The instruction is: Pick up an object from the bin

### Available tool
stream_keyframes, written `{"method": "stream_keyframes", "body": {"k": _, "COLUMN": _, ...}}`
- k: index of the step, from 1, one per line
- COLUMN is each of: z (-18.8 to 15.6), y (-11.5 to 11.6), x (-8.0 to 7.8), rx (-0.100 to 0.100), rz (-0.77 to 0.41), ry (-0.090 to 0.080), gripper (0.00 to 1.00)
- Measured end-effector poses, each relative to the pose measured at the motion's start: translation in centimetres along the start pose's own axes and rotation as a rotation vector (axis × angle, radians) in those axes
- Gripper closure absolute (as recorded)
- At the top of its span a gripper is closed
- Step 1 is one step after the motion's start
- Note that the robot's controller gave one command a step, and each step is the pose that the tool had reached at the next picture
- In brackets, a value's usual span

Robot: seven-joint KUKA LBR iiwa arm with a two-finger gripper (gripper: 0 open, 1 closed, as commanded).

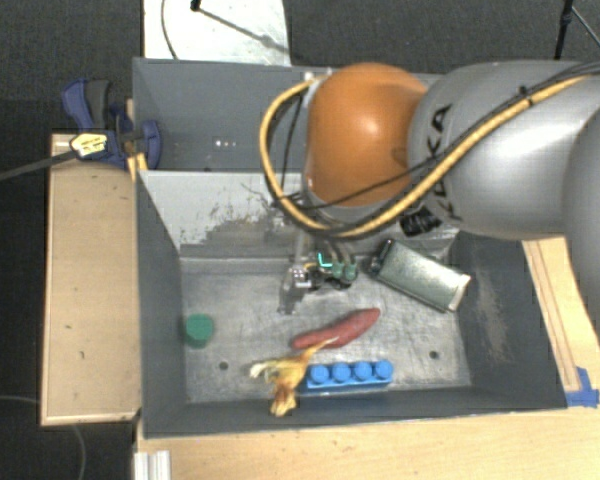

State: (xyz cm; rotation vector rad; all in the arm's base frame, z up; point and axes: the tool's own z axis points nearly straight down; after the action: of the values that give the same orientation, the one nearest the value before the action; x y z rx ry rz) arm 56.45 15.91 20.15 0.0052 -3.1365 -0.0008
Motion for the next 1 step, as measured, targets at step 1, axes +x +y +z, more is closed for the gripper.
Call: {"method": "stream_keyframes", "body": {"k": 1, "z": -0.46, "y": -0.08, "x": -0.19, "rx": -0.001, "rz": 0.004, "ry": -0.008, "gripper": 0.00}}
